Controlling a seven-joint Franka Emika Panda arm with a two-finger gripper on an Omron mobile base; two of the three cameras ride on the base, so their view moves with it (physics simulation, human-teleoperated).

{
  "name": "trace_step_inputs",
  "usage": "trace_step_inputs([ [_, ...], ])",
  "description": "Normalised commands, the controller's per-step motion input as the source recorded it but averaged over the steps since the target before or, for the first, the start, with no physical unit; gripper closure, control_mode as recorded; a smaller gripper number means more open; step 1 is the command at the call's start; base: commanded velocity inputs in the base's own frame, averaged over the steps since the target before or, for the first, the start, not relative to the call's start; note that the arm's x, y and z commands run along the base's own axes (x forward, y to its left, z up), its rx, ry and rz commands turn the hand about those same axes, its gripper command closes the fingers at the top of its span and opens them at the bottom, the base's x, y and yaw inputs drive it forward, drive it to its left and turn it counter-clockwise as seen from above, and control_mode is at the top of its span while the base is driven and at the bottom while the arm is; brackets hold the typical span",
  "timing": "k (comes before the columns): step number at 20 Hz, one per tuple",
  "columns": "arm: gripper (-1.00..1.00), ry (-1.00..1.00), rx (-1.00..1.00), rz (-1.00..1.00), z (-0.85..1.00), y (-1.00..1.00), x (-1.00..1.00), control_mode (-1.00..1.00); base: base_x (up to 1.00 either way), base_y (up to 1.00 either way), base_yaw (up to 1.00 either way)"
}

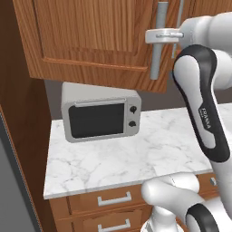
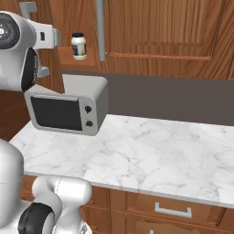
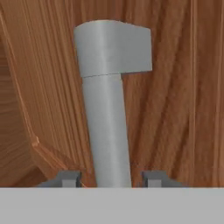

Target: The dining table condiment station is running low on mayonnaise. Refill the condiment station by opening the cabinet and taking the mayonnaise from the cabinet and placing it on the dining table.

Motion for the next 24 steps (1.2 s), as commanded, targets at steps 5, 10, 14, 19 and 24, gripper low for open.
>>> trace_step_inputs([
  [5,-1.00,0.00,0.01,-0.09,0.01,-0.52,-0.75,-1.00,0.00,0.00,0.00],
  [10,-1.00,0.02,0.23,-0.20,0.00,-0.72,-0.62,-1.00,0.00,0.00,0.00],
  [14,-1.00,0.17,0.43,-0.10,-0.02,-0.73,-0.19,-1.00,0.00,0.00,0.00],
  [19,-1.00,0.19,0.48,-0.01,-0.26,-0.71,0.01,-1.00,0.00,0.00,0.00],
  [24,-1.00,0.20,0.48,0.00,-0.28,-0.49,0.07,-1.00,0.00,0.00,0.00],
])
